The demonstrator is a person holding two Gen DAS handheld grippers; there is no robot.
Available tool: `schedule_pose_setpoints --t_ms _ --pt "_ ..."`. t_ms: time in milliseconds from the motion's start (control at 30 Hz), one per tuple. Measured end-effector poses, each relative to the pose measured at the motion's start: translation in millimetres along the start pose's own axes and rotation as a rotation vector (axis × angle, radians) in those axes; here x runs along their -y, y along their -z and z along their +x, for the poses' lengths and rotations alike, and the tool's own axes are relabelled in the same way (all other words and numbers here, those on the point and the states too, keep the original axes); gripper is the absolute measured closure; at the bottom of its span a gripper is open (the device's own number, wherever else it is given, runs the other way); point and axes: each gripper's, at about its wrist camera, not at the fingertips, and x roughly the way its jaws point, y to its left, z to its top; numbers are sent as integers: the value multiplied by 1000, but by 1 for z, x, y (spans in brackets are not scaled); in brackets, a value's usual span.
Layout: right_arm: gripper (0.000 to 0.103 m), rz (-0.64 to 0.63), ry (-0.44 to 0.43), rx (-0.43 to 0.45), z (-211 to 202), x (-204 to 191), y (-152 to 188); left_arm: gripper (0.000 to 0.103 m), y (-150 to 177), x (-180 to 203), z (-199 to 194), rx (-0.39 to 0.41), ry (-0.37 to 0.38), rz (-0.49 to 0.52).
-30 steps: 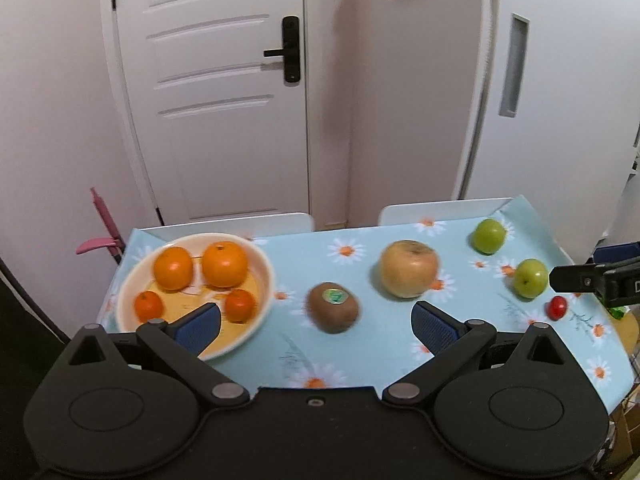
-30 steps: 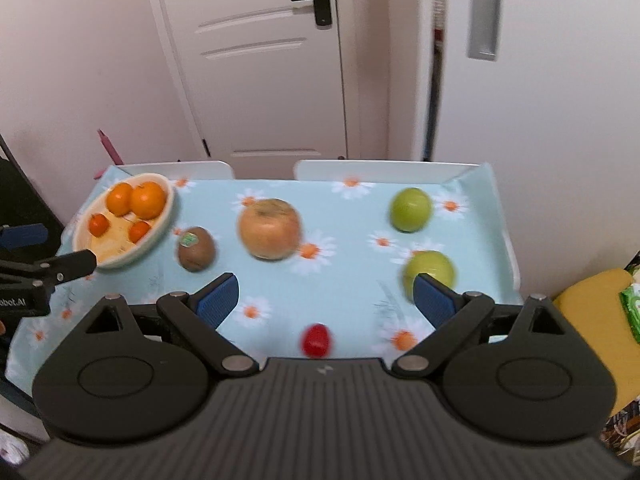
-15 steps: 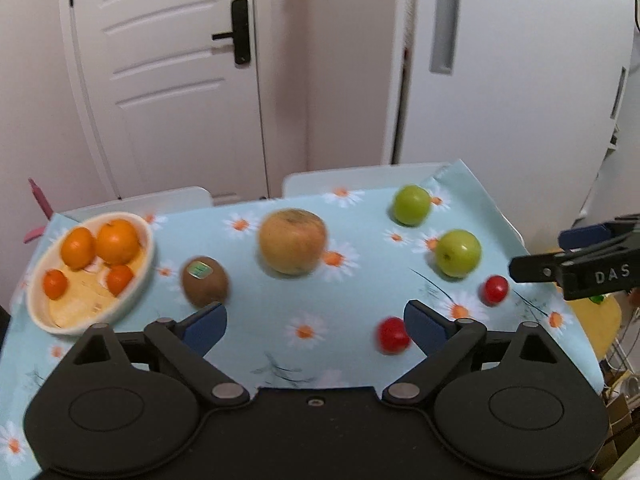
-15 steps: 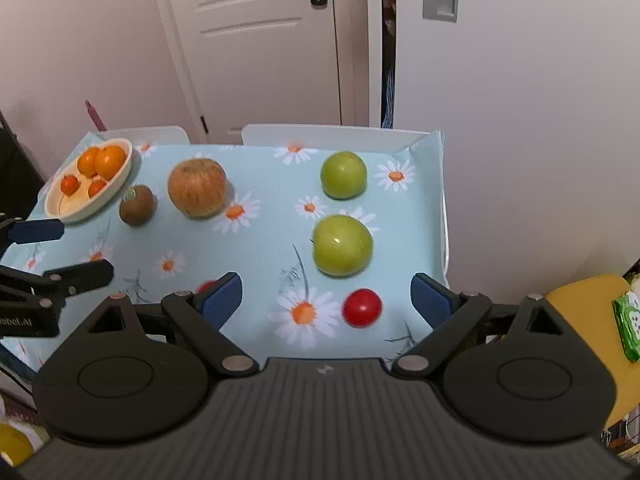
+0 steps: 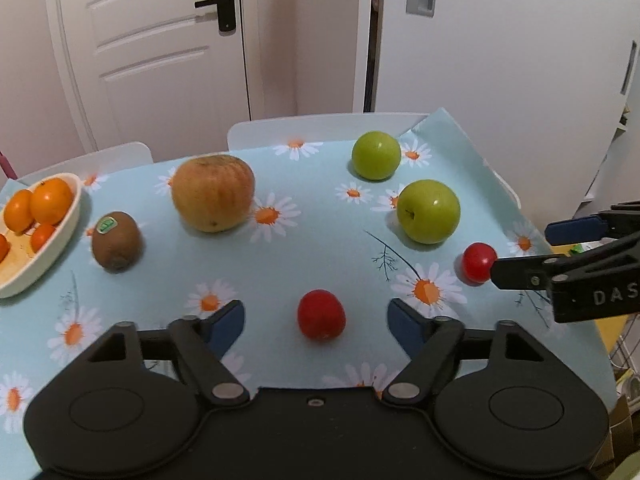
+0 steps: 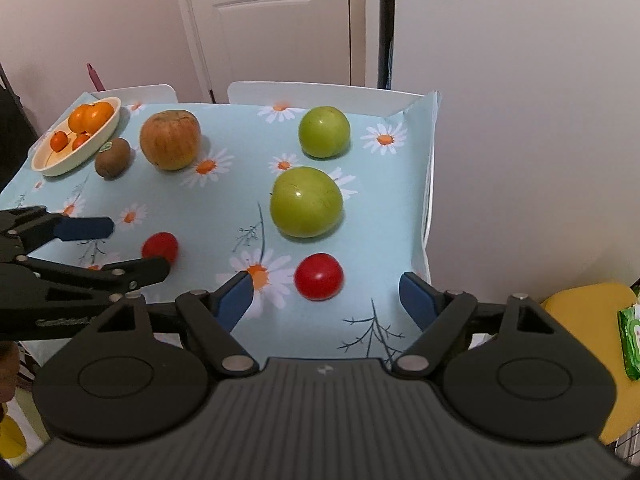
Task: Organize fruits
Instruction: 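Grasp a red tomato with the left gripper while the right gripper grasps another red tomato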
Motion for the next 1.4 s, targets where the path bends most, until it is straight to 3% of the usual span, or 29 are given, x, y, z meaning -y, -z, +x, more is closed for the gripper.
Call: schedule_pose_setpoints --t_ms 100,200,400,767,1000,1100,1400 --pt "20 2 -6 -3 8 3 1 35 -1 2 14 -15 -10 -11" --pt "21 5 -14 -10 15 3 4 42 0 0 23 -34 -19 -27" --pt "25 26 -29 -24 27 3 9 70 1 1 26 -46 -24 -18" --pt "41 43 -36 -32 36 4 8 70 6 2 20 -57 -26 -1" --pt "43 50 -26 -20 38 3 7 70 11 0 13 -62 -23 10" --pt "55 44 -25 -16 40 0 6 70 13 -2 11 -63 -26 10" --pt "55 32 -26 7 28 -11 1 70 18 -12 -8 -51 -39 -21"
